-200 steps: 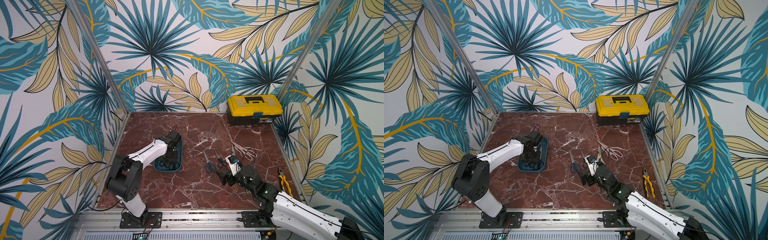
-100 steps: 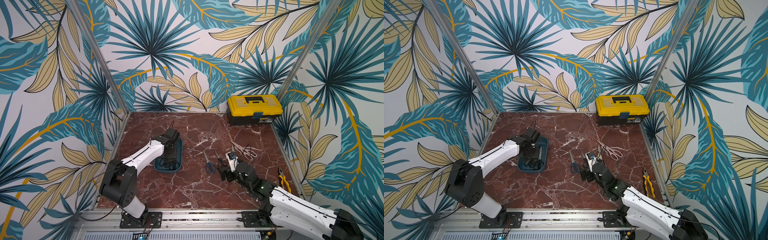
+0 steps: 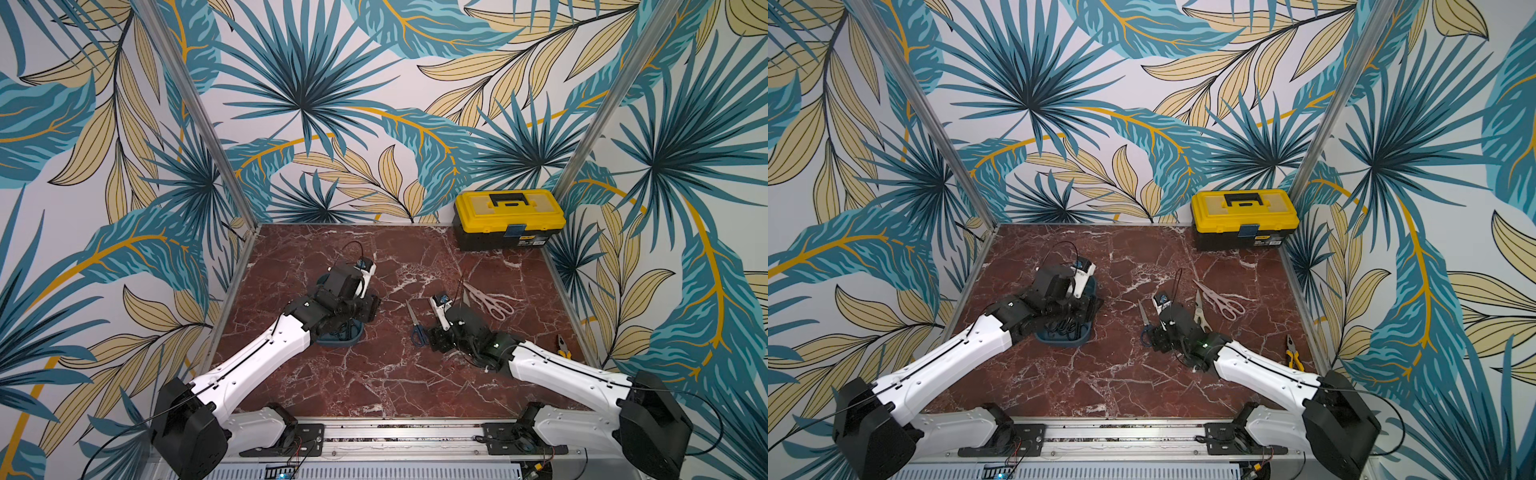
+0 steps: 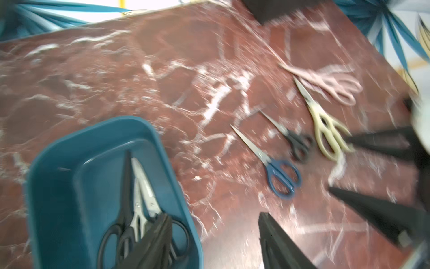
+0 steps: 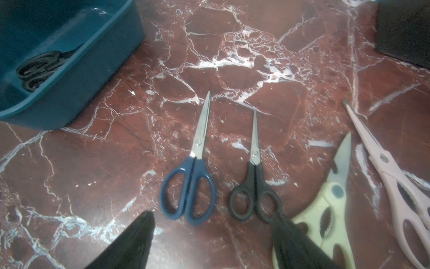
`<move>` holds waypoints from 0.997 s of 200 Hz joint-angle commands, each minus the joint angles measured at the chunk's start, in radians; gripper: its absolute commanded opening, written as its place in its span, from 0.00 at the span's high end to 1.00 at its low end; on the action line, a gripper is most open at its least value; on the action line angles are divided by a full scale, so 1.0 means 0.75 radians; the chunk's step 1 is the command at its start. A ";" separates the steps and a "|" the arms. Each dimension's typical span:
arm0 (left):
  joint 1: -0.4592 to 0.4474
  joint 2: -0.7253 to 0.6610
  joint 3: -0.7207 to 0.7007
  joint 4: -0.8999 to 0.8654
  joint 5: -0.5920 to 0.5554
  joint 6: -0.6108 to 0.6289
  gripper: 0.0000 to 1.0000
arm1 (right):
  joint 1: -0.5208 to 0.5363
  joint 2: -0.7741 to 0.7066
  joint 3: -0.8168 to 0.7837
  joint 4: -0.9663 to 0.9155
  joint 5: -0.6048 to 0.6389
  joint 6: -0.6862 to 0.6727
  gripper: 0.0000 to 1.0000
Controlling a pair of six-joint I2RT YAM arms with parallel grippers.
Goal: Put the scissors into the storage box
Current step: Place the scissors in the storage box, then pick up the scissors from the center of the board.
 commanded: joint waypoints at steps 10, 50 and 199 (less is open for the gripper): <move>-0.005 -0.105 -0.098 -0.070 0.172 0.232 0.30 | 0.005 0.182 0.127 -0.130 -0.060 0.096 0.20; -0.042 -0.157 -0.172 0.049 0.188 0.237 0.25 | 0.005 0.343 0.203 -0.180 -0.122 0.170 0.26; -0.044 -0.330 -0.116 -0.120 0.200 0.470 0.15 | -0.024 0.670 0.373 -0.300 -0.104 0.163 0.57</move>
